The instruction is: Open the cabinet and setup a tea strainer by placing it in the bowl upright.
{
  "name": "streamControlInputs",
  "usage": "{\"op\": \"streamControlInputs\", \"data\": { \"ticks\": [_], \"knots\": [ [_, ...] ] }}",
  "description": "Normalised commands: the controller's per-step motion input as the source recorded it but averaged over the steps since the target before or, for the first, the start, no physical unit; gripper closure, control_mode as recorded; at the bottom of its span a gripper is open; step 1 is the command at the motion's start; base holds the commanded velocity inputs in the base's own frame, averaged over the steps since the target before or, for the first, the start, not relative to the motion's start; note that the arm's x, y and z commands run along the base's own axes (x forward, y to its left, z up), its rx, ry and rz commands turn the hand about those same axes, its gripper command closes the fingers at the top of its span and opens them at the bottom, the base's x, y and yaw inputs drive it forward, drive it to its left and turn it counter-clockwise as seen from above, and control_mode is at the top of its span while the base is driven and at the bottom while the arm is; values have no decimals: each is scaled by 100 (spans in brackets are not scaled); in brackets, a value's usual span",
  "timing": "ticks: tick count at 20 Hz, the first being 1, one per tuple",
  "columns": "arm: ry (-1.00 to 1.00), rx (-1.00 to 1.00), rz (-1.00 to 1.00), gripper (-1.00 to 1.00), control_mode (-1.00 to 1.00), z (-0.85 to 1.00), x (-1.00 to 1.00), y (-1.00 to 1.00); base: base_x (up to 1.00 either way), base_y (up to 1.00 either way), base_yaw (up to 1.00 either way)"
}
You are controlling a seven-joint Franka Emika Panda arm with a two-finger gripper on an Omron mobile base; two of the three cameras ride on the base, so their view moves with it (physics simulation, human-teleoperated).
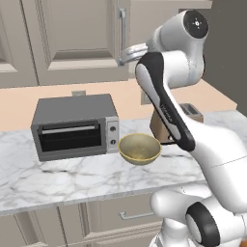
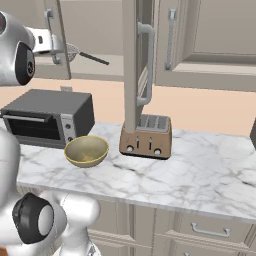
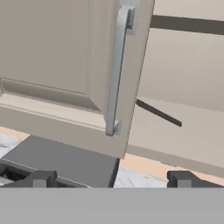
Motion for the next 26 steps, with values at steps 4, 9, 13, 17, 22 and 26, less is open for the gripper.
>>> {"op": "streamControlInputs", "data": {
  "ticks": [4, 9, 13, 17, 22, 26],
  "knots": [
    [1, -1, -10, -100, -100, 0, 8, 3, 0, 0, 0],
    [0, 0, -8, -100, -100, 0, 24, 5, 0, 0, 0],
    [-1, 0, -8, -100, -100, 0, 30, 17, 0, 0, 0],
    [0, 0, -13, -100, -100, 0, 37, 27, 0, 0, 0],
    [0, 0, -14, -100, -100, 0, 46, 29, 0, 0, 0],
    [0, 0, -5, -100, -100, 0, 37, 3, 0, 0, 0]
  ]
}}
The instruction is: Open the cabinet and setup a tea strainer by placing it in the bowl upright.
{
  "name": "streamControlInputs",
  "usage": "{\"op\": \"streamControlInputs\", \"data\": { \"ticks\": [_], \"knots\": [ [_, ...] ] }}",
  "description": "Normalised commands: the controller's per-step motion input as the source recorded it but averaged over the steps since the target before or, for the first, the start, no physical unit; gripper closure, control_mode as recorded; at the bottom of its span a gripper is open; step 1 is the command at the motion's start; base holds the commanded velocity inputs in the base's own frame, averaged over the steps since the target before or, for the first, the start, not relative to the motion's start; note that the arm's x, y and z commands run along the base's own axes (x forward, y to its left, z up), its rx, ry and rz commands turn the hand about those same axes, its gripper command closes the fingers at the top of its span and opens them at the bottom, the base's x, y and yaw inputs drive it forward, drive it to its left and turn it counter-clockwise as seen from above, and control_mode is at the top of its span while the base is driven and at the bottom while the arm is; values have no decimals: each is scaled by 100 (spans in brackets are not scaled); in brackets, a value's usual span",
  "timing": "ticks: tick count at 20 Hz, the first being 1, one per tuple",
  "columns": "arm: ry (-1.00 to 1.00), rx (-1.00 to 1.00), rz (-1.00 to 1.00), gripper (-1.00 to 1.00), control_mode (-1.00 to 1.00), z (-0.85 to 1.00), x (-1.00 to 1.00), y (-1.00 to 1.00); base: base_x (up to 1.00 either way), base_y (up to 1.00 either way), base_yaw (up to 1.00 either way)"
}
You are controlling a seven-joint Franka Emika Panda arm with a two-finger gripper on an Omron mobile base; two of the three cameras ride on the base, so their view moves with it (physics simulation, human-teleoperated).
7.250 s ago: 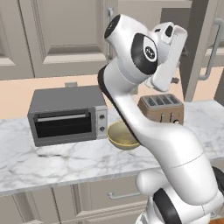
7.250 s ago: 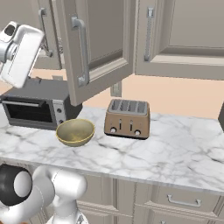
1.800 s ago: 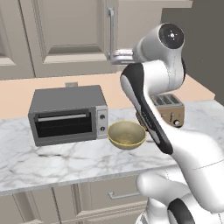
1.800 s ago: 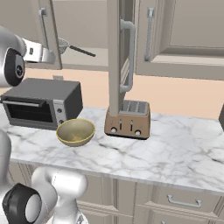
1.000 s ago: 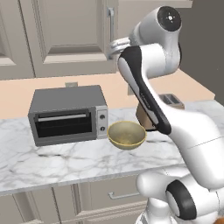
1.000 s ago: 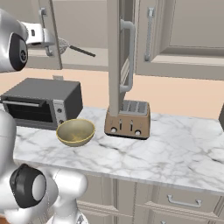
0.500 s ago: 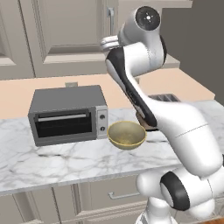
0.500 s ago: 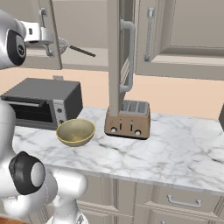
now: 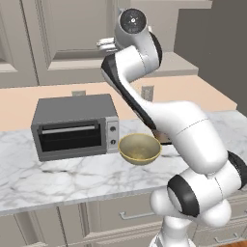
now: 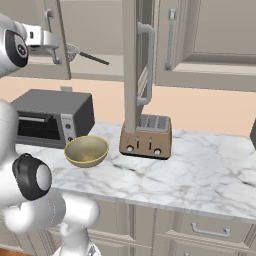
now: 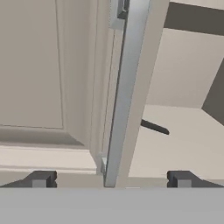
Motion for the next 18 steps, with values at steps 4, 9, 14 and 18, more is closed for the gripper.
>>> {"op": "streamControlInputs", "data": {
  "ticks": [4, 9, 14, 18],
  "knots": [
    [0, 0, -2, -100, -100, 0, 46, 0, 0, 0, 0],
    [0, 0, -2, -100, -100, 0, 44, 0, 0, 0, 0],
    [0, 0, 0, -100, -100, 0, 37, 0, 0, 0, 0],
    [0, 0, 0, -100, -100, -2, 24, 0, 0, 0, 0]
  ]
}}
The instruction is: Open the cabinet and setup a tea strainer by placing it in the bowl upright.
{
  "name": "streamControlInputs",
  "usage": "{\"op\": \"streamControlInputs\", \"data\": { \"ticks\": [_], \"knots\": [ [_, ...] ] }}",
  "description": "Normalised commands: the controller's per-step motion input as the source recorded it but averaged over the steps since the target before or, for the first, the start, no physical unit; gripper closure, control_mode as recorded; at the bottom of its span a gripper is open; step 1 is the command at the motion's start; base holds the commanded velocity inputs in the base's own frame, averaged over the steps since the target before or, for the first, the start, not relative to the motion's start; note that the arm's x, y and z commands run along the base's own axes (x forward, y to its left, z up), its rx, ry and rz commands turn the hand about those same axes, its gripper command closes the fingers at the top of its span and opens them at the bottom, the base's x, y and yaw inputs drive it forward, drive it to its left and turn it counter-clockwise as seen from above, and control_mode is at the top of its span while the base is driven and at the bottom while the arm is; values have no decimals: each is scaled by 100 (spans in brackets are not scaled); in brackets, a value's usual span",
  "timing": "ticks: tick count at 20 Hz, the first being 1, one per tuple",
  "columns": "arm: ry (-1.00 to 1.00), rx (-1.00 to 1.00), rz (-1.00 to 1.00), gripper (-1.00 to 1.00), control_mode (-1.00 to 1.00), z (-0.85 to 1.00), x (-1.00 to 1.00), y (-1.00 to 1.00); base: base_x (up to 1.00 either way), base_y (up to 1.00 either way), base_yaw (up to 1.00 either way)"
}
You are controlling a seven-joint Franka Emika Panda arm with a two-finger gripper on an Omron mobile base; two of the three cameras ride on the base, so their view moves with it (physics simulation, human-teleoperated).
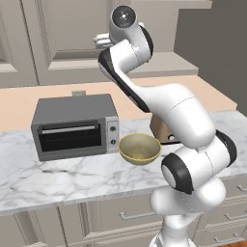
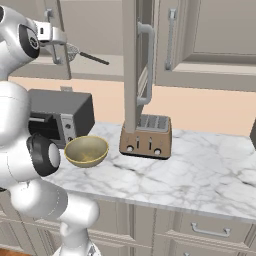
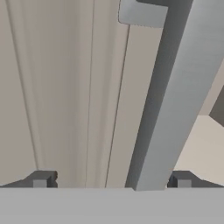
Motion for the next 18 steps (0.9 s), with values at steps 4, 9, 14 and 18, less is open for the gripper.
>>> {"op": "streamControlInputs", "data": {
  "ticks": [4, 9, 14, 18],
  "knots": [
    [-1, 0, 0, -100, -100, -1, 20, 0, 0, 0, 0],
    [0, 0, 3, 100, -100, -1, 23, 0, 0, 0, 0],
    [0, 0, 4, 100, -100, 0, 25, 0, 0, 0, 0],
    [0, 0, 3, 100, -100, -3, 24, 0, 0, 0, 0]
  ]
}}
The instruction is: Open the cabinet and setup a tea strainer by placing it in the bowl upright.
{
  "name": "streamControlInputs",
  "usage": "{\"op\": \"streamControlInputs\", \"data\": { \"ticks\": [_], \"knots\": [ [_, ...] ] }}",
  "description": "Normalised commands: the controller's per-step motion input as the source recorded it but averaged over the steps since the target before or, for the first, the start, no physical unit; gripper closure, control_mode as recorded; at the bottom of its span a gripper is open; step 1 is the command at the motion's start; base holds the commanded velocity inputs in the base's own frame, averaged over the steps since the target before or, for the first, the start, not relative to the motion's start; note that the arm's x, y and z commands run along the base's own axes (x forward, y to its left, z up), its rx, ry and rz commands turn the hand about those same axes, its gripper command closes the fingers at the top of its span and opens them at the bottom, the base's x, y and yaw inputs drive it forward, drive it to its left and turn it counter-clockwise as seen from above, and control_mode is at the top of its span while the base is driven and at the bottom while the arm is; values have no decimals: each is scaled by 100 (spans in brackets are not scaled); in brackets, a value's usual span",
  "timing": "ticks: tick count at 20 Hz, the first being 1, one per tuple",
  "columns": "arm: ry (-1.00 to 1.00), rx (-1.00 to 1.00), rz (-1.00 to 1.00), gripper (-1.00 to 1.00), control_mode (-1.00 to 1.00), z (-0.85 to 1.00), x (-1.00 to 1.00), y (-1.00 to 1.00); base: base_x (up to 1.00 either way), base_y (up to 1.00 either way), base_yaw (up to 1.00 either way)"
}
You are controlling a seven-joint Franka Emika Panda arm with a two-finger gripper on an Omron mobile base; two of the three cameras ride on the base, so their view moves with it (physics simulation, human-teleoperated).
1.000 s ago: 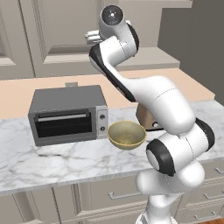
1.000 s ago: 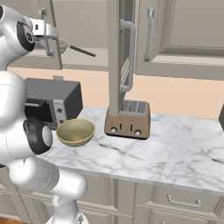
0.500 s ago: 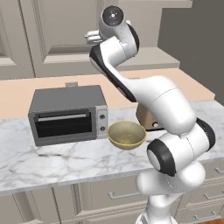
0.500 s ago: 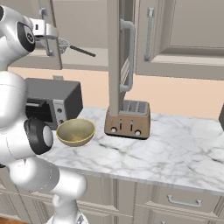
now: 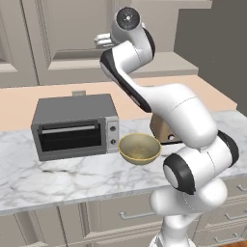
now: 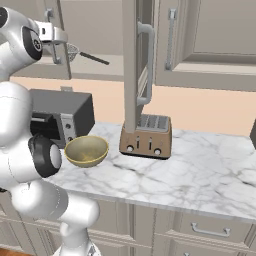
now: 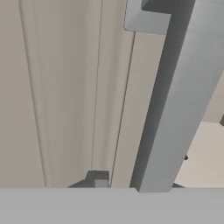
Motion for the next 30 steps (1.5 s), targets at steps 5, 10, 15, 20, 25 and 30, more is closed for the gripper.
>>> {"op": "streamControlInputs", "data": {
  "ticks": [5, 10, 15, 20, 25, 30],
  "knots": [
    [0, 0, 0, 100, -100, 0, 9, 0, 0, 0, 0],
    [0, 0, -11, 100, -100, 0, -31, 13, 0, 0, 0],
    [0, 0, -23, 100, -100, 0, -66, 46, 0, 0, 0],
    [0, 0, -20, 100, -100, 0, -87, 54, 0, 0, 0],
    [-1, 0, -17, 100, -100, 0, -95, 70, 0, 0, 0],
    [0, 0, -11, 100, -100, 0, -97, 70, 0, 0, 0]
  ]
}}
